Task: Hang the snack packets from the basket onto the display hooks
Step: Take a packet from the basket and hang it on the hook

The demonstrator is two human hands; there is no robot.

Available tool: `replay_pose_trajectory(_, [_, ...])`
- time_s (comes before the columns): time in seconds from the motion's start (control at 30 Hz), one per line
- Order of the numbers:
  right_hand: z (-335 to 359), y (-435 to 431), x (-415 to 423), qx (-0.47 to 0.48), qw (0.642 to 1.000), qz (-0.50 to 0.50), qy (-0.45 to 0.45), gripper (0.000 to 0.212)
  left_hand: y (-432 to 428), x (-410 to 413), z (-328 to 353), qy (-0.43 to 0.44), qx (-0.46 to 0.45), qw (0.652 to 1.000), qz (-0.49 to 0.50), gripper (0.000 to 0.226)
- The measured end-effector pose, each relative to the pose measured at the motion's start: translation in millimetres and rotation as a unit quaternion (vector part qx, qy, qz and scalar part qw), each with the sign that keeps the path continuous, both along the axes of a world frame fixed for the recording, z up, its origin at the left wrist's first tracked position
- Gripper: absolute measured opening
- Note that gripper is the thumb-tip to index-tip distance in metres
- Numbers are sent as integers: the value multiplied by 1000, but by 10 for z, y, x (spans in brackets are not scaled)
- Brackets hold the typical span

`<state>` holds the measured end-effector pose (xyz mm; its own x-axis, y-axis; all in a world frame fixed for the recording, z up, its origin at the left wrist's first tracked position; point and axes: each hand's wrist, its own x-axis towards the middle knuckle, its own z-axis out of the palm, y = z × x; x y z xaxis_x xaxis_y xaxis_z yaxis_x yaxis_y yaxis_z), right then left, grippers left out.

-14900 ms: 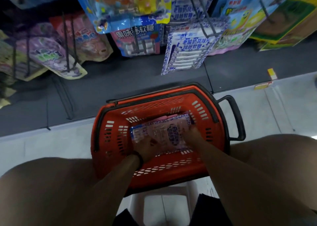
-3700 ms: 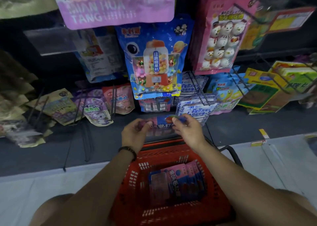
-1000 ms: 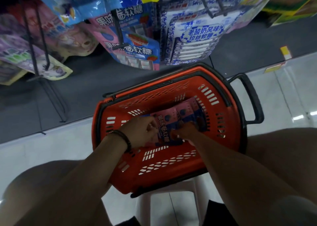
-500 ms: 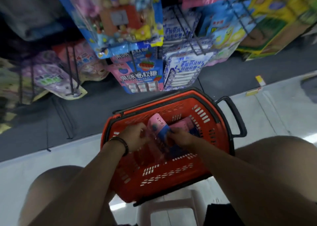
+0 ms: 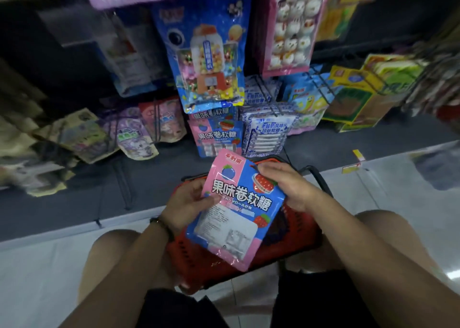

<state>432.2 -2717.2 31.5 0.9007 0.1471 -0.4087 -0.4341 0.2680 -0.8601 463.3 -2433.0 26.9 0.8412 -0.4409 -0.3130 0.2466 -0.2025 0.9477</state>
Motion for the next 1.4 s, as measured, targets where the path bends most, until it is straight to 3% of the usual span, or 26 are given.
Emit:
replay_pose_trajectory(0.1, [-75,103,-386,64,998,-25,9,50,-30,-401,7,-2,-38,990,136,17])
replay_pose_trajectory(0.23, [-261,404,-908,-31,999,-2,-24,31,-42,-792,-79,29,-65,969,237,15])
replay_pose_trajectory(0.3, [-299,488,-951,-63,997,-22,-30,31,-45,-868,-28,6,-48,969,244,17])
replay_pose_trajectory(0.37, [-264,531,-908,-71,995,-52,-42,34,-48,-911,47,-41,-25,967,251,33])
replay_pose_trajectory(0.5, [-198,601,-885,-83,984,-138,-78,34,-8,-938,-72,-159,99,963,193,55])
replay_pose_trajectory(0.6, [-169,729,-969,-84,982,-140,-95,35,-89,-1059,-112,-106,38,991,79,77])
replay_pose_trajectory(0.67, [-153,825,-1058,-99,989,-37,-99,44,-160,-1117,-104,-95,-12,995,34,88])
replay_pose_trajectory(0.77, [-151,863,-1101,-157,980,57,-110,37,-134,-1030,-139,-71,-56,992,89,63])
replay_pose_trajectory(0.83, [-145,859,-1064,-172,977,4,-124,26,-87,-935,-107,-63,-28,984,163,32])
replay_pose_trajectory(0.9, [-183,789,-970,-206,965,-88,-134,18,-81,-884,-54,-32,-36,974,221,23])
replay_pose_trajectory(1.0, [-189,606,-808,-272,939,-176,-113,38,-73,-884,-19,16,-83,968,237,18])
replay_pose_trajectory(1.07, [-130,485,-715,-261,947,-160,-96,50,-38,-873,-34,8,-78,973,219,19])
replay_pose_trajectory(1.23, [88,404,-608,-207,965,-85,-133,23,-28,-894,-42,-13,-58,981,183,22])
replay_pose_trajectory(1.4, [117,404,-540,-191,965,-106,-143,10,-51,-768,-39,-39,-45,978,201,22])
